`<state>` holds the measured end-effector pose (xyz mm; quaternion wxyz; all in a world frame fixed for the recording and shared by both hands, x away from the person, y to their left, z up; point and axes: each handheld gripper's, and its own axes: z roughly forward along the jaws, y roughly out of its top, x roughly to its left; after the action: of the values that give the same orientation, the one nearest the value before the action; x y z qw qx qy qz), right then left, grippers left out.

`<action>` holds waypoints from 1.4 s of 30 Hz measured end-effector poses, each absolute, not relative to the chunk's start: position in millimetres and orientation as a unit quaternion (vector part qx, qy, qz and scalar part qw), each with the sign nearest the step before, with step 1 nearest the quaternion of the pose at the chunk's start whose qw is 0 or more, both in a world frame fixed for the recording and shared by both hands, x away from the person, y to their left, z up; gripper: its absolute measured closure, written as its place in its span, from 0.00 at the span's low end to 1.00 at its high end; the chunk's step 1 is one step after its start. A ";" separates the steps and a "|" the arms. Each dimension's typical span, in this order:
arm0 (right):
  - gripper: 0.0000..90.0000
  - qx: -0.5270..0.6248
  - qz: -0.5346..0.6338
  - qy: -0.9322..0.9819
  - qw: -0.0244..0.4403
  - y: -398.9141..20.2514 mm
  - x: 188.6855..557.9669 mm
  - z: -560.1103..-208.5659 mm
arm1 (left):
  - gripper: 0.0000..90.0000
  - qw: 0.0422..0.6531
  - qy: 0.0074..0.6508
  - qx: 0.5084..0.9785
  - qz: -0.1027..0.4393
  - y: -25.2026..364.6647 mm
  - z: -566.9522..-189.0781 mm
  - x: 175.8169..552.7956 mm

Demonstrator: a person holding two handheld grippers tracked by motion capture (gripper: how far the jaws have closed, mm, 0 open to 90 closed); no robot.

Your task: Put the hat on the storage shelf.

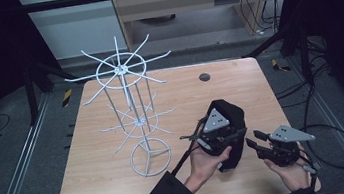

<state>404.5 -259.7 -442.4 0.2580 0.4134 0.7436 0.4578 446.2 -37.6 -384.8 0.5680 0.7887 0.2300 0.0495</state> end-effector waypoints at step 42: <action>0.84 0.406 0.393 0.773 0.290 -255.6 406.4 -401.4 | 0.69 0.535 0.276 0.795 0.082 17.8 -418.9 447.1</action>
<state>406.4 -255.6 -401.4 0.2901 0.4057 0.7727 0.3927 447.1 17.8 -418.9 0.5346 0.7945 0.2762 0.0816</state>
